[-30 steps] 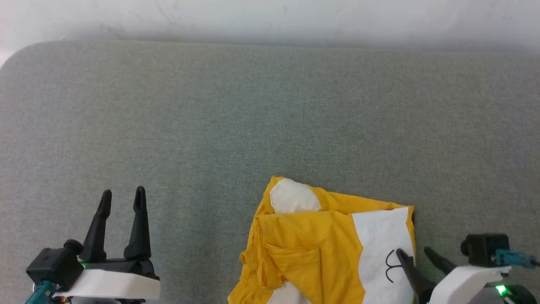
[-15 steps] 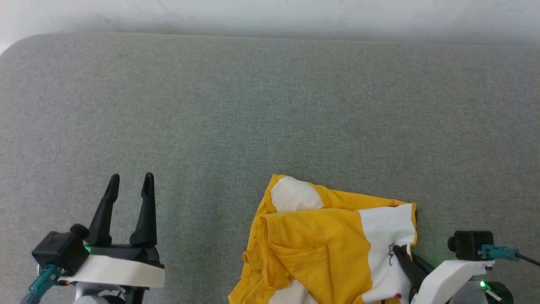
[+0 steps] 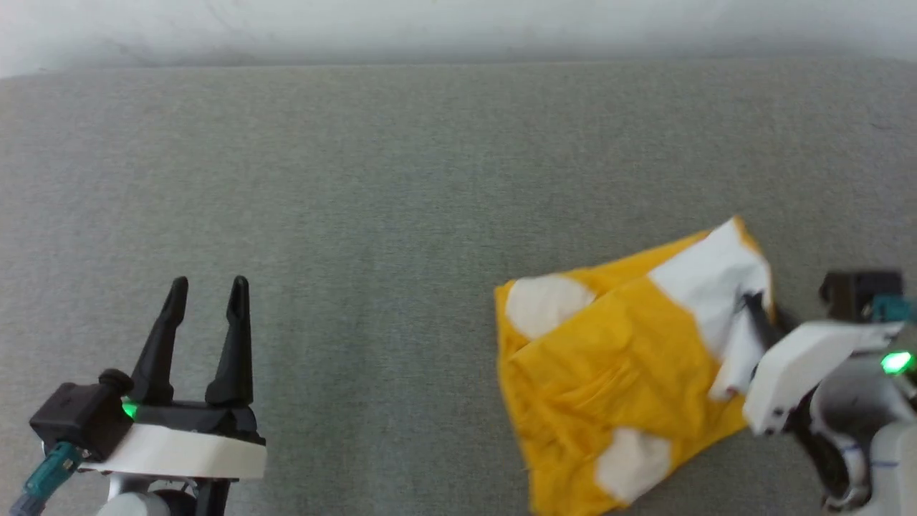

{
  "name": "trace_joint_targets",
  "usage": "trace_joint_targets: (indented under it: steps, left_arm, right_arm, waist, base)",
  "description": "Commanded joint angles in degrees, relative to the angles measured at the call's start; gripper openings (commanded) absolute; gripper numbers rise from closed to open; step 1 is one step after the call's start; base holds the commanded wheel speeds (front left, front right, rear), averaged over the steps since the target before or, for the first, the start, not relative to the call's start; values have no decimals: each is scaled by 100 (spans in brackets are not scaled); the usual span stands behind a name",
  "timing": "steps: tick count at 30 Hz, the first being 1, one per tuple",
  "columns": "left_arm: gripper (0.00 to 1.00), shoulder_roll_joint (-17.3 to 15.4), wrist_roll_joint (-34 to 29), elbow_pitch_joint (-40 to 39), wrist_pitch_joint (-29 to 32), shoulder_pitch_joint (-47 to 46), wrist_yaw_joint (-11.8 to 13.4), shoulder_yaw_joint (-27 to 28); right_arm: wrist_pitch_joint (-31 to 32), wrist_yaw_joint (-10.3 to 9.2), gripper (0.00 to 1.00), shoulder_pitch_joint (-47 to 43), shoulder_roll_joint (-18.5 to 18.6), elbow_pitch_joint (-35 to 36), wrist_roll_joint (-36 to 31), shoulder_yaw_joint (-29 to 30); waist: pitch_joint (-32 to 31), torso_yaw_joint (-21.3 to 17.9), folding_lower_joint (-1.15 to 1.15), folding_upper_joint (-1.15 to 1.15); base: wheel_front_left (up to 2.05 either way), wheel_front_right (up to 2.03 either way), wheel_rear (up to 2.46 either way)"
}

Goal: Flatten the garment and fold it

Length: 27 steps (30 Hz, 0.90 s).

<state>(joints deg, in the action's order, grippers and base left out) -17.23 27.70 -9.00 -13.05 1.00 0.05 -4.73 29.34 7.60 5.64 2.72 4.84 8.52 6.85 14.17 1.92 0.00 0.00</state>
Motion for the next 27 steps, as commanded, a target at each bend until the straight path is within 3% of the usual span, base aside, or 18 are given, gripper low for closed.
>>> trace_joint_targets:
  steps: [1,7,16,21,27]
  left_arm:
    - [100,-65,-23,-67,22,-110,6,29]
    - [100,-213,-32,-270,78,-299,-12,105]
    - [100,-496,-45,-692,122,-658,9,360]
    - [100,-636,-40,-832,168,-832,-21,432]
    - [100,-710,-25,-903,182,-1017,-58,437]
  right_arm:
    - [84,-11,0,240,16,89,-215,122]
    - [470,-11,0,757,190,292,-791,532]
    - [887,-11,0,1286,1147,204,-1174,1171]
    - [739,-11,0,1533,1609,-48,-1304,1401]
    - [392,-11,0,1803,1825,-441,-1577,1785]
  waist:
    - [220,-203,0,0]
    - [618,-437,0,0]
    - [1313,-800,0,0]
    - [1626,-898,0,0]
    - [1947,-886,0,0]
  base:
    - [0,0,0]
    - [0,0,0]
    - [0,0,0]
    - [0,0,0]
    - [0,0,0]
